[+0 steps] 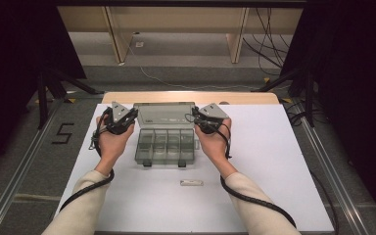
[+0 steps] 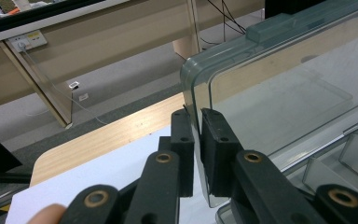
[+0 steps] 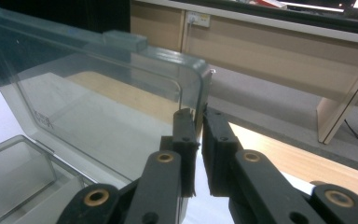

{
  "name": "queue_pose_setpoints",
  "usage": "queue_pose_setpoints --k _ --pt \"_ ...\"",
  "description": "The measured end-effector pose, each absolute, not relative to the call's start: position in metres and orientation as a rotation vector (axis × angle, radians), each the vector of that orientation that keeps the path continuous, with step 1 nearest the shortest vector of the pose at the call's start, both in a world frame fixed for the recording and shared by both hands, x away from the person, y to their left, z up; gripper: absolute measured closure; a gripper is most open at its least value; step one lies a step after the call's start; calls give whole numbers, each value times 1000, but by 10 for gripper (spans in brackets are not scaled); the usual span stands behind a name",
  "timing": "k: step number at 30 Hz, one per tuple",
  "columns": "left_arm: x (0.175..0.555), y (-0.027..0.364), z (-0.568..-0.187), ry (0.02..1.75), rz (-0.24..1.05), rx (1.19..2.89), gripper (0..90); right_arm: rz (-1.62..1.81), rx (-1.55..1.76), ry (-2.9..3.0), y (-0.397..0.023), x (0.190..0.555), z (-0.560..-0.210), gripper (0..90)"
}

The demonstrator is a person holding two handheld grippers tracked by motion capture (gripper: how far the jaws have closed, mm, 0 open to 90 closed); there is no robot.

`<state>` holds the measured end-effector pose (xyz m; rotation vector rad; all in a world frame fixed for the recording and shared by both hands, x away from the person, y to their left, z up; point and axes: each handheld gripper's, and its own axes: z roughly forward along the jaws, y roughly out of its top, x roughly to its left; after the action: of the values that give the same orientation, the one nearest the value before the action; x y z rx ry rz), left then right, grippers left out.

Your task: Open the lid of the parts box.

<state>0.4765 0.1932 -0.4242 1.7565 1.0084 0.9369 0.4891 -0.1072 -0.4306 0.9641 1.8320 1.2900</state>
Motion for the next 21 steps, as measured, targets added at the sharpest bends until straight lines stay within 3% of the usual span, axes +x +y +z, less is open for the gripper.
queue_pose_setpoints --k 21 --pt "482 194 -432 1033 912 1750 830 1281 986 1842 -107 494 -439 848"
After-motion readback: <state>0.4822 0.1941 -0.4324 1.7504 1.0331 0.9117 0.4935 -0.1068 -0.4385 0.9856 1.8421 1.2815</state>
